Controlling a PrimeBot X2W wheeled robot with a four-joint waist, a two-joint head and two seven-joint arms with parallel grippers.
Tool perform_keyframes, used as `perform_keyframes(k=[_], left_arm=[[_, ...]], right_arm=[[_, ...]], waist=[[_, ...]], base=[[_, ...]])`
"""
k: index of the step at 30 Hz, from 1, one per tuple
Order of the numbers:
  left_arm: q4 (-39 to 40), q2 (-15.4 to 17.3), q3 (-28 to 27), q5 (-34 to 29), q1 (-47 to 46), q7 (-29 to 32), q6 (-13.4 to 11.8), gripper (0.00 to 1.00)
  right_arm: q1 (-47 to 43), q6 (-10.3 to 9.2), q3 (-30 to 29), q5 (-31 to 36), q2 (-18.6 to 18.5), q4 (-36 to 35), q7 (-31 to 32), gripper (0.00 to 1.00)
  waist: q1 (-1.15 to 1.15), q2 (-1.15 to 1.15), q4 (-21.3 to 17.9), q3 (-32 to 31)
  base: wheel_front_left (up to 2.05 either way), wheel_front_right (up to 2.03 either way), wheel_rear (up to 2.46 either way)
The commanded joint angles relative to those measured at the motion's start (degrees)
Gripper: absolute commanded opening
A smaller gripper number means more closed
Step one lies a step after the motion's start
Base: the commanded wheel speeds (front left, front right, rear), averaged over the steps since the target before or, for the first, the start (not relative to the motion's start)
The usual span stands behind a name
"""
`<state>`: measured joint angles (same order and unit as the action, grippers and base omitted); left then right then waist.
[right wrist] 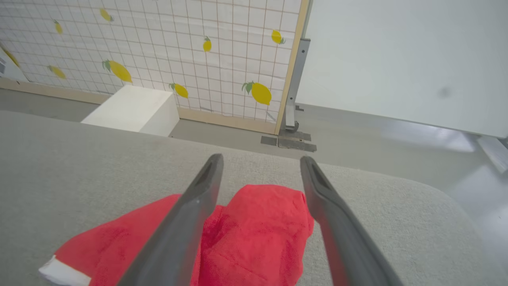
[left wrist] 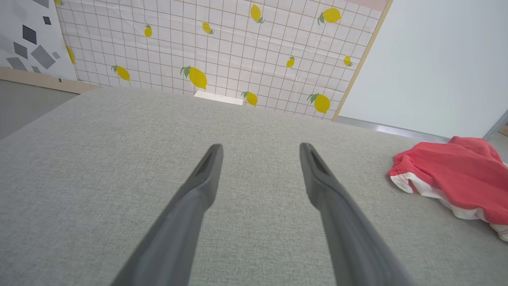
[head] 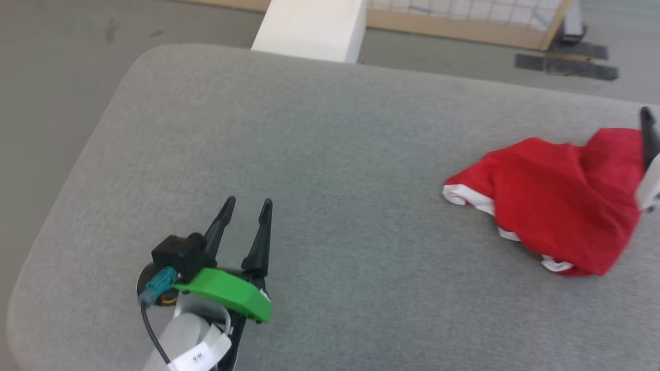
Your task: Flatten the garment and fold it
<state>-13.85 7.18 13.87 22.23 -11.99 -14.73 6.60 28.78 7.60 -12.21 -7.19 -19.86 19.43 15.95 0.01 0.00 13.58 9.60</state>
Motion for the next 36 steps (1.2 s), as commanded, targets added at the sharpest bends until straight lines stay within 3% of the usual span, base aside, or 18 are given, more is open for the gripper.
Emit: perform_keyframes(k=[1,11,22,28,36], left_arm=[[-0.1,0.2,0.0,-0.6,0.8,-0.3,0.5,1.00],[-0.5,0.5,-0.4,0.0,2.8,-0.2,0.3,1.00],[-2.2,-0.9,-0.3,1.1,0.8,1.5,-1.7,1.00],[-7.4,-2.8,2.7,2.4,-10.0,12.9,-3.1,1.00],[-21.6,-4.1,9.3,5.1,-28.3,40.9,-6.8,1.00]], right_arm=[[-2.7,-0.11,-1.0,-1.1,2.0,-1.9,-2.6,1.00],[-20.5,-0.11,-3.8,-1.3,14.3,-15.6,-17.3,1.00],[-31.0,-0.11,-1.6,-5.7,16.9,-18.9,-19.0,1.00],[-31.1,-0.11,-0.2,-7.4,17.0,-19.2,-19.3,1.00],[-28.3,-0.11,1.5,-8.5,17.0,-18.5,-19.9,1.00]], waist=[[-0.01,0.00,-3.0,-2.8],[-0.01,0.00,-10.2,-6.5],[-0.01,0.00,-17.1,-6.9],[-0.01,0.00,-19.6,-4.3],[-0.01,0.00,-23.3,0.7]], base=[[0.00,0.00,0.00],[0.00,0.00,0.00],[0.00,0.00,0.00],[0.00,0.00,0.00],[0.00,0.00,0.00]])
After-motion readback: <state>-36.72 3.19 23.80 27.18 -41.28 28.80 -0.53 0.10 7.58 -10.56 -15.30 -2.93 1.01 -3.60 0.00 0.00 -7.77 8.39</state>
